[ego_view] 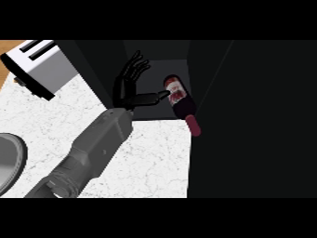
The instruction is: Pick up the wine, place it into the cabinet and close the cabinet
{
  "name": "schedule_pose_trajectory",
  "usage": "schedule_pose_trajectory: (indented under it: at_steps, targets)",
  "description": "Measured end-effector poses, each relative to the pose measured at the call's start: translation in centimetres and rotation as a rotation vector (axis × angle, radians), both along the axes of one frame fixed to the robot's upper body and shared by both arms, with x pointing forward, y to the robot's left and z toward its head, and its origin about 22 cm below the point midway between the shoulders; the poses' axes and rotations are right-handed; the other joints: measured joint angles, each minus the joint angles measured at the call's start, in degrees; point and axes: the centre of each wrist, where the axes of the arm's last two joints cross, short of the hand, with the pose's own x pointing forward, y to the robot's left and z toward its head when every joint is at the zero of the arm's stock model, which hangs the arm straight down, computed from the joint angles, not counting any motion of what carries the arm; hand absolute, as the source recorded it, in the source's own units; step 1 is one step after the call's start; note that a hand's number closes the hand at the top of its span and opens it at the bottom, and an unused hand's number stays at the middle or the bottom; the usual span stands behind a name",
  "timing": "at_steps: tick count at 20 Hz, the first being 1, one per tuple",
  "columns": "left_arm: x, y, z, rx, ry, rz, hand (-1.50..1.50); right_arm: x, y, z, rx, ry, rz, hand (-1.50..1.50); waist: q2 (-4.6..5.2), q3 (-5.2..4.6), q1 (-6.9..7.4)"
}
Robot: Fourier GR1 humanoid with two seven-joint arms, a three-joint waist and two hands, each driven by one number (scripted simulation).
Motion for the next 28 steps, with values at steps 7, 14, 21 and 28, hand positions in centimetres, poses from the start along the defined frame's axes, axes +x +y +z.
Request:
schedule_pose_trajectory:
  at_steps: [7, 14, 21, 28]
  targets:
    - [-0.7, -0.8, 0.0, 0.015, -0.024, -0.055, -1.5, -0.6, 0.1, 0.5, -0.006, 0.013, -0.011, -1.5, -0.56, 0.04, 1.37]
    - [-2.9, -1.6, 0.0, 0.028, -0.047, -0.152, -1.5, -0.9, 0.2, 0.2, -0.004, 0.023, -0.033, -1.5, -1.74, 0.47, 3.58]
    - [-6.9, 0.5, 2.2, 0.045, -0.068, -0.231, -1.5, -1.5, 0.1, 0.8, -0.002, 0.016, -0.031, -1.5, -2.08, 0.7, 4.1]
    - [-12.7, 2.4, 6.8, 0.02, -0.09, -0.244, -1.5, -1.5, 0.5, 0.8, -0.011, 0.012, -0.019, -1.5, -1.9, 0.75, 3.78]
